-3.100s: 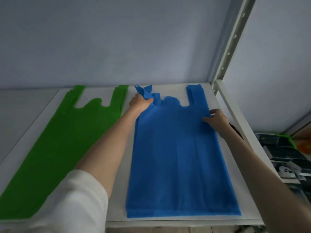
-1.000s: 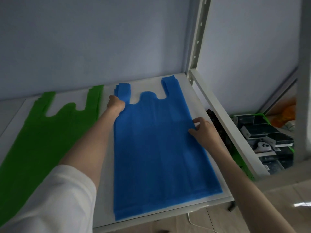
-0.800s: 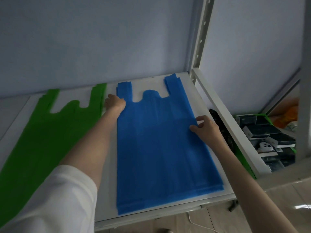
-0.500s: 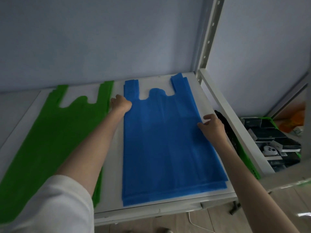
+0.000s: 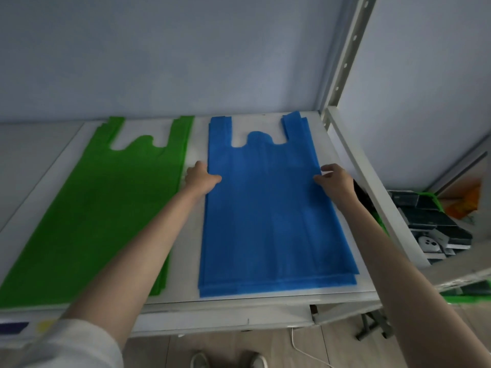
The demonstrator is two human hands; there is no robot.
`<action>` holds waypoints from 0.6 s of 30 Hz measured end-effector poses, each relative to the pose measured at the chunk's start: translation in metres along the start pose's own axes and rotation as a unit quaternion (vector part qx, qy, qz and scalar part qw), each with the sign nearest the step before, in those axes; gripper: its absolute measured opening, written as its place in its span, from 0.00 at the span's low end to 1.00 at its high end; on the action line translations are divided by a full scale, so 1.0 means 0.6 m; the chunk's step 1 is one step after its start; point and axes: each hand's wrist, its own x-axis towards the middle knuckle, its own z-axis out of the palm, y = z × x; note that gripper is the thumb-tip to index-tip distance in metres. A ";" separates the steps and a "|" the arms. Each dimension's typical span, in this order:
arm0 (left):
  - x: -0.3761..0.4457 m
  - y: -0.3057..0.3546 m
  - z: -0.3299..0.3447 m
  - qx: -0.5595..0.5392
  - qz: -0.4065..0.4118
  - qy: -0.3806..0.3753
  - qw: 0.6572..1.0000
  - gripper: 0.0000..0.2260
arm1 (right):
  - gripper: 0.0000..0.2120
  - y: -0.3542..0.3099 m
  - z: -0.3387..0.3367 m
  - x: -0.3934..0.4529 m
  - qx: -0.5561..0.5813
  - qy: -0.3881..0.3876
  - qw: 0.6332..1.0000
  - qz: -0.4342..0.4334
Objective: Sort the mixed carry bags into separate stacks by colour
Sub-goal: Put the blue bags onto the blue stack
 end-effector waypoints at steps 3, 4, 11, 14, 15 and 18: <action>-0.013 -0.011 0.000 0.004 0.022 -0.009 1.000 0.18 | 0.20 0.011 -0.002 -0.004 0.000 -0.004 1.000 -0.003; -0.015 -0.015 0.002 0.008 0.025 -0.007 1.000 0.19 | 0.19 0.011 -0.001 -0.006 -0.008 -0.004 1.000 -0.002; -0.073 -0.002 -0.004 0.043 0.078 0.023 0.996 0.20 | 0.20 0.005 -0.004 -0.007 0.003 -0.021 1.000 0.000; -0.120 -0.005 -0.014 0.087 0.057 0.032 0.994 0.09 | 0.20 0.015 -0.008 -0.009 0.017 -0.021 1.000 0.015; -0.141 -0.010 -0.014 0.098 0.046 0.032 0.994 0.06 | 0.21 0.017 -0.008 -0.009 0.017 -0.017 1.000 0.018; -0.215 -0.034 -0.007 0.098 0.018 0.003 0.995 0.20 | 0.21 0.014 -0.003 -0.019 -0.001 -0.004 1.000 0.026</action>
